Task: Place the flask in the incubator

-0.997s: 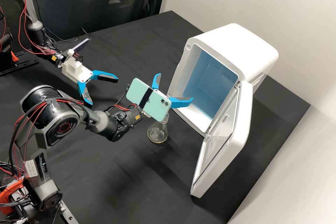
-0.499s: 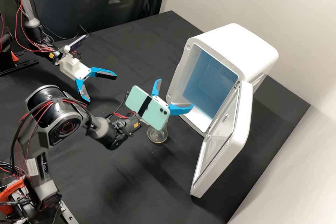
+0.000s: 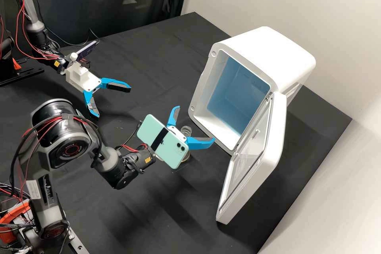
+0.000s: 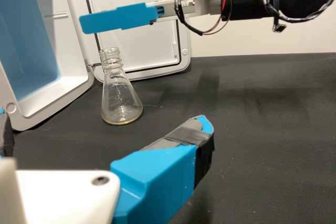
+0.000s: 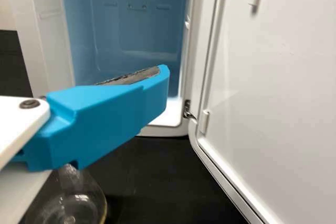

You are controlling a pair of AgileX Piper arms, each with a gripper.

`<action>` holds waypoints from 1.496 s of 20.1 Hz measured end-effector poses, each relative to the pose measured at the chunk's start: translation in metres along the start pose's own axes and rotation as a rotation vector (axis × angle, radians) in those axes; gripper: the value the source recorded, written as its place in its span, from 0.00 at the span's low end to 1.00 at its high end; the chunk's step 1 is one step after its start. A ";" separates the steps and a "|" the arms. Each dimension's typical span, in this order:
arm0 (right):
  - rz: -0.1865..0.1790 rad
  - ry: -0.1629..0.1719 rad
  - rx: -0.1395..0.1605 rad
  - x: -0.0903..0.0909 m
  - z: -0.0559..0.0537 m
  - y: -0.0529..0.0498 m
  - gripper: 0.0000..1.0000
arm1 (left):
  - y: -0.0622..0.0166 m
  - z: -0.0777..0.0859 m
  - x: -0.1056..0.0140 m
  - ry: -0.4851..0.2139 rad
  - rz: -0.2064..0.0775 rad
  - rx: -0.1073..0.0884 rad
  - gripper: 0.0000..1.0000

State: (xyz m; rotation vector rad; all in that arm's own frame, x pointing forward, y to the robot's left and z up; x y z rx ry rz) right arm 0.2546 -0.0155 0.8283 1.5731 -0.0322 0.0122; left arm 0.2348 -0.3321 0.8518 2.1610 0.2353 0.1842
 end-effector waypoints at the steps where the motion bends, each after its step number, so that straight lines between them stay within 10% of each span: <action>1: -0.002 0.004 0.008 -0.003 0.000 0.000 1.00 | 0.0000 0.000 0.000 0.000 0.000 0.000 1.00; 21: -0.267 0.015 -0.065 -0.021 -0.004 -0.060 1.00 | 0.0036 0.001 -0.001 -0.003 0.014 0.005 1.00; 30: -0.266 -0.007 -0.068 0.008 0.003 -0.079 1.00 | 0.0037 -0.001 -0.001 -0.004 0.012 0.009 1.00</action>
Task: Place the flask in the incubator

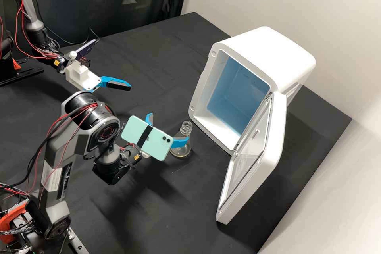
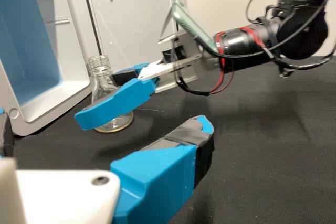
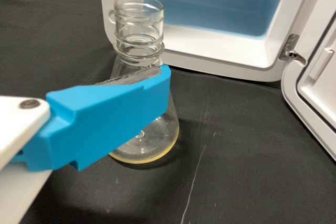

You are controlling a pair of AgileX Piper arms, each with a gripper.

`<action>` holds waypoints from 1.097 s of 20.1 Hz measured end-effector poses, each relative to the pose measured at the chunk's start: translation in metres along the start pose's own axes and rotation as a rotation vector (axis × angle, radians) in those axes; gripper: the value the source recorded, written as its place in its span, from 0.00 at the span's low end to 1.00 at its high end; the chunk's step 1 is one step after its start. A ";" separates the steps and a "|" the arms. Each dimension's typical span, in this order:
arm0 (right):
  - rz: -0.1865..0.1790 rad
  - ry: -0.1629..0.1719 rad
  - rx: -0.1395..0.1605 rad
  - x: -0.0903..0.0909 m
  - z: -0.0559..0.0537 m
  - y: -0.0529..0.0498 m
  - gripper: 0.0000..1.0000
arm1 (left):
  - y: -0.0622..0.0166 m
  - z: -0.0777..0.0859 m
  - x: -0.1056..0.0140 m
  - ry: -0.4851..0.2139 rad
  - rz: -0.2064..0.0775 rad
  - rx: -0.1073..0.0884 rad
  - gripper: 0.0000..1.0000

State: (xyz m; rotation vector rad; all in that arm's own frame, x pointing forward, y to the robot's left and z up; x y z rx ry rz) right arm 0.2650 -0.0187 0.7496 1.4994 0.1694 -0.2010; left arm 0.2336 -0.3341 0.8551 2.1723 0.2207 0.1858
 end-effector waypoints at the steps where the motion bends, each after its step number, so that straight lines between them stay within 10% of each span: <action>1: 0.002 -0.001 0.001 0.003 0.001 0.000 1.00 | -0.0002 0.001 0.000 -0.008 -0.002 0.003 1.00; 22: 0.113 -0.071 0.025 0.033 0.025 0.023 1.00 | -0.0013 0.001 -0.001 -0.006 -0.007 0.001 1.00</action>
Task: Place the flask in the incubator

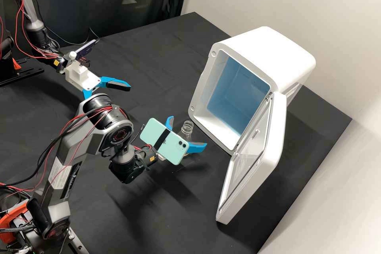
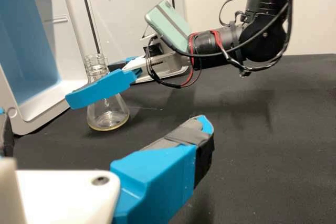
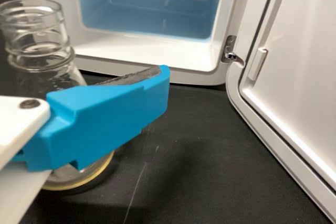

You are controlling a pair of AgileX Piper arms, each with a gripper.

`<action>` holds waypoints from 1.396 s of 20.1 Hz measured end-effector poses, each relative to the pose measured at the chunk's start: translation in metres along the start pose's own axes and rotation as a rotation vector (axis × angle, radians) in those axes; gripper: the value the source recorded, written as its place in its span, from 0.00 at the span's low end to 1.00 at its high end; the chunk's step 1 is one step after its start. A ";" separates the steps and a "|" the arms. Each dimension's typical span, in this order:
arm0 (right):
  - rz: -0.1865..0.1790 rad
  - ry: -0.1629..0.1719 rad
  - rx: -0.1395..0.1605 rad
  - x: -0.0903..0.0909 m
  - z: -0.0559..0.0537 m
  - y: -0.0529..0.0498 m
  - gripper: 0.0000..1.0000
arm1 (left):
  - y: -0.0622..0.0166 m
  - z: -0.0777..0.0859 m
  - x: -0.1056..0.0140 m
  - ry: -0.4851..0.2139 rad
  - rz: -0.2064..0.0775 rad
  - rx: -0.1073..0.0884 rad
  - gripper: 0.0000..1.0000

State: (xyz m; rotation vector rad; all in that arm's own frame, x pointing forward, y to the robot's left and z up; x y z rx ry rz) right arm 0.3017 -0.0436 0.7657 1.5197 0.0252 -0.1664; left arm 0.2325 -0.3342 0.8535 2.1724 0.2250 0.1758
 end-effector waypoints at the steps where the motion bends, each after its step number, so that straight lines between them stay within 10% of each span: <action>1: 0.006 -0.004 0.002 0.002 0.001 0.000 1.00 | -0.0001 0.000 0.000 0.000 0.000 0.000 1.00; 18: -0.013 -0.049 0.002 0.008 0.010 -0.011 1.00 | -0.0008 -0.002 -0.002 0.005 -0.004 0.000 1.00; 19: -0.013 -0.049 0.002 0.008 0.010 -0.011 0.00 | -0.0008 -0.002 -0.002 0.005 -0.004 0.000 1.00; 28: -0.017 -0.052 0.003 0.008 0.011 -0.012 0.00 | -0.0005 -0.006 -0.003 0.010 -0.005 -0.005 1.00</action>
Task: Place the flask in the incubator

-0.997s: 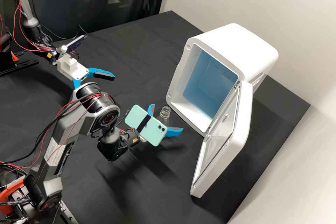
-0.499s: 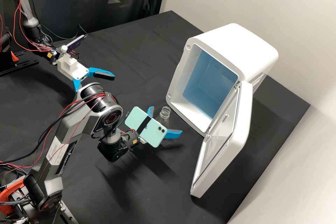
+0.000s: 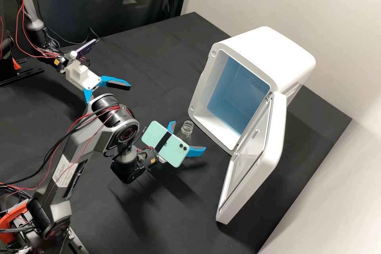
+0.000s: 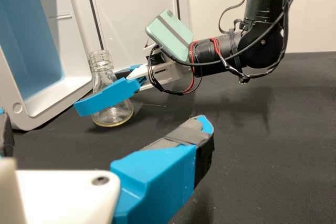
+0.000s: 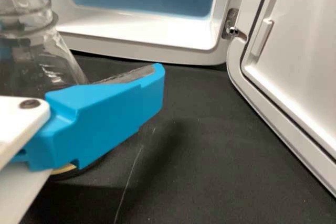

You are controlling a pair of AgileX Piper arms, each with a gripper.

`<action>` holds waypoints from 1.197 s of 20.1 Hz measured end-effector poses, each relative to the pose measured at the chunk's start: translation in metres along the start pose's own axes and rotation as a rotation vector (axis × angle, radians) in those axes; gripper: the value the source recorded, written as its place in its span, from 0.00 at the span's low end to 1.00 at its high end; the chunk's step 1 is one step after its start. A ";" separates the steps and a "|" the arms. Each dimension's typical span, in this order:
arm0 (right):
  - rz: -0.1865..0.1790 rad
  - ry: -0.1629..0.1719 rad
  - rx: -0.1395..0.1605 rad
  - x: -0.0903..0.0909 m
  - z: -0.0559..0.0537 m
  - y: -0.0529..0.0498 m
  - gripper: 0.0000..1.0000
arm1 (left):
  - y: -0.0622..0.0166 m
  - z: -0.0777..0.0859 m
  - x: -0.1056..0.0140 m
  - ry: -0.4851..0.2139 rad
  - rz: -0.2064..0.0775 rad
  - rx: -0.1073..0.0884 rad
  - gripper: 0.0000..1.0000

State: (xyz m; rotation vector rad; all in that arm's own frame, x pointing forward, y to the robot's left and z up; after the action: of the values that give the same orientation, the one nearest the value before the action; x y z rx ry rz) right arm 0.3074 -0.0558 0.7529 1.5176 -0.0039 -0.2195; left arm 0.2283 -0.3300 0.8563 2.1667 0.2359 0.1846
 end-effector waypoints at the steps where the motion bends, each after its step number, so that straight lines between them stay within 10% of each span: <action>1: -0.004 -0.003 0.000 0.000 0.001 -0.001 0.00 | 0.0005 -0.001 0.000 0.003 0.002 -0.006 1.00; 19: -0.014 -0.003 -0.001 0.000 0.001 -0.004 0.00 | 0.0050 -0.004 -0.003 0.001 0.016 0.002 1.00; 24: -0.020 0.003 -0.002 0.000 -0.001 -0.006 0.00 | 0.0103 -0.012 -0.009 0.039 0.038 -0.028 1.00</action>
State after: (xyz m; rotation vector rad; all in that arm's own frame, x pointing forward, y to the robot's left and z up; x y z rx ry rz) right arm 0.3069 -0.0550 0.7471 1.5160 0.0134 -0.2330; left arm 0.2177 -0.3282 0.8714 2.1421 0.2132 0.2509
